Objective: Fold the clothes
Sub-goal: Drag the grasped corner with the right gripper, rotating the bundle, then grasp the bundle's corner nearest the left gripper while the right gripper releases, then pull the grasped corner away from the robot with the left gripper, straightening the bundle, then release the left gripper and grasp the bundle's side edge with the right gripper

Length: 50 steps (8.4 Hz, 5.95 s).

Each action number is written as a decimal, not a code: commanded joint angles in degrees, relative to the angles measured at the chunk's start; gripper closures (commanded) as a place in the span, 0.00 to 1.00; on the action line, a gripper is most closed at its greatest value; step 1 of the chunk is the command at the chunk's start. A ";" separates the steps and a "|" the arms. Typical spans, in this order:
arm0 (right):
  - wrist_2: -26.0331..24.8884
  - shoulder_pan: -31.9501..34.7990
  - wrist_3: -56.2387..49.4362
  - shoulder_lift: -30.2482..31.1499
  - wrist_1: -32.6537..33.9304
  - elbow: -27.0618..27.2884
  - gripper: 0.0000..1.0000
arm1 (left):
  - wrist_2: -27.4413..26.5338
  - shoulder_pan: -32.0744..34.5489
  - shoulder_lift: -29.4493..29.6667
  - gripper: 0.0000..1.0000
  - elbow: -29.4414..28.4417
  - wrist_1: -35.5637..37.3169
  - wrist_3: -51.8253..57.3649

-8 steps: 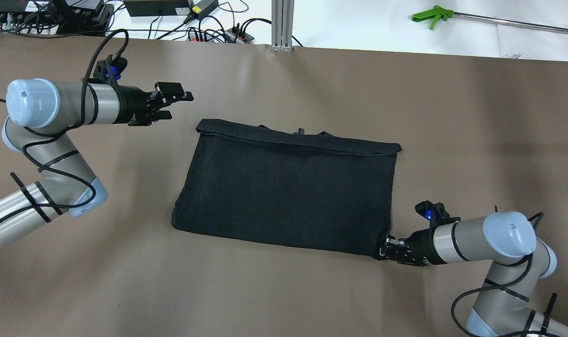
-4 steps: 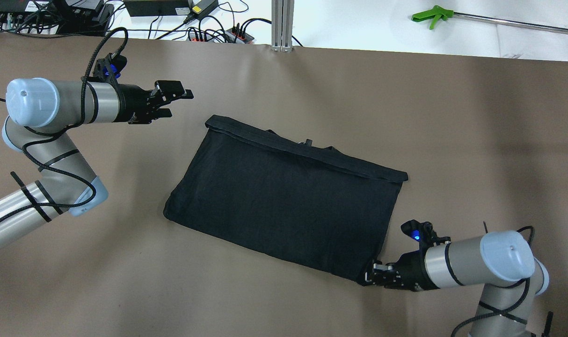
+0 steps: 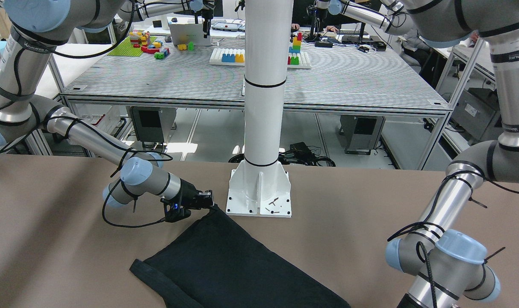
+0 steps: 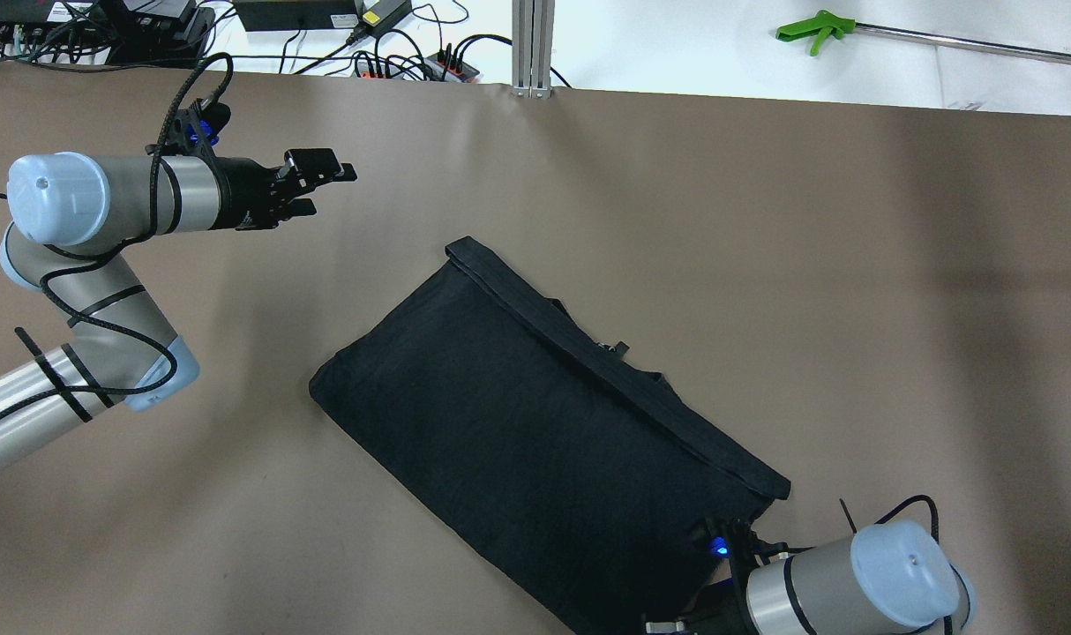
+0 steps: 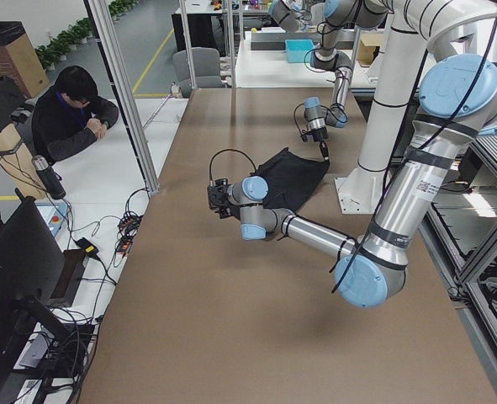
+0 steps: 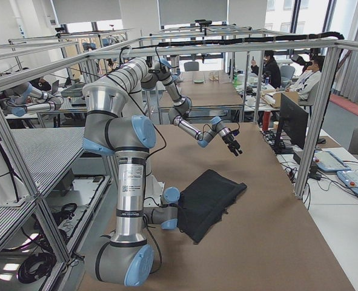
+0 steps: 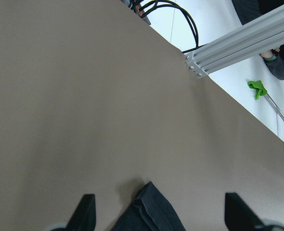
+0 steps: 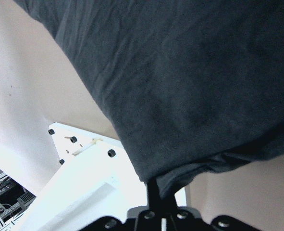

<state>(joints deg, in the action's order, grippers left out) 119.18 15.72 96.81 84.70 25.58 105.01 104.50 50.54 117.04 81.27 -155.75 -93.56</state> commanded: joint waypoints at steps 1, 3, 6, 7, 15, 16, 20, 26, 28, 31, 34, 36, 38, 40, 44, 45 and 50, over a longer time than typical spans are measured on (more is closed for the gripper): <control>-0.44 -1.75 0.14 -0.86 0.17 0.46 0.06 | -0.27 -0.01 -0.59 0.06 -0.14 -0.60 -0.13; -0.01 2.17 0.05 1.94 -0.62 0.37 0.06 | 0.61 -0.10 -0.50 0.06 0.03 -0.60 -0.22; 1.40 12.54 -0.65 1.87 -0.54 0.19 0.06 | 8.07 -0.09 -2.85 0.06 6.41 3.06 -1.18; 1.40 16.06 -0.74 1.70 0.25 0.11 0.06 | 8.17 -0.79 -5.66 0.06 10.45 6.22 -1.36; 0.79 22.51 -4.61 -0.15 6.85 0.02 0.06 | -8.88 -21.45 -18.17 0.06 14.36 6.60 -0.92; 0.61 22.51 -4.61 -0.06 6.85 -0.24 0.06 | -9.14 -21.45 -18.17 0.10 14.27 6.60 -0.92; 0.79 23.56 -4.61 0.11 6.76 -0.24 0.06 | -9.06 -21.54 -15.63 0.20 14.27 6.78 -0.92; 0.53 23.48 -4.61 0.11 6.76 -0.42 0.06 | -9.24 -19.26 -14.74 1.00 13.57 7.13 1.26; 0.44 23.56 -4.61 0.11 6.67 -0.42 0.06 | -9.67 -17.77 -11.95 1.00 11.30 7.31 4.95; 0.35 23.74 -4.61 0.11 6.58 -0.25 0.06 | -9.76 -12.68 2.44 1.00 -3.17 7.39 5.23; 0.26 23.74 -4.61 0.11 6.67 -0.25 0.06 | -9.23 -6.52 16.86 1.00 -15.15 11.42 5.93; -0.52 23.65 -4.78 0.03 6.67 -0.25 0.06 | -9.67 -4.94 22.16 1.00 -20.51 13.97 7.68; -3.40 23.21 -4.35 -0.59 6.76 -0.42 0.06 | -13.95 -5.28 22.79 0.06 -21.67 14.07 7.08; -8.77 20.68 -4.17 -0.76 6.93 -0.77 0.06 | -14.07 -2.84 23.14 0.05 -21.41 14.34 7.16; -12.46 17.43 -3.91 -8.58 21.93 -0.86 0.06 | -8.71 -1.41 19.81 0.05 -15.54 14.43 7.25; -16.48 14.63 -4.25 -8.67 23.09 -1.12 0.06 | -8.62 -1.33 19.11 0.05 -14.74 14.43 7.25; -22.15 7.57 -3.91 -9.03 26.18 -3.05 0.06 | -7.30 -1.24 17.88 0.05 -13.77 14.34 7.25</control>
<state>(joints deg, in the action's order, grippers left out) 97.74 24.98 92.52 75.89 51.15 102.70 96.89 49.27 135.66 67.30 -141.38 -86.31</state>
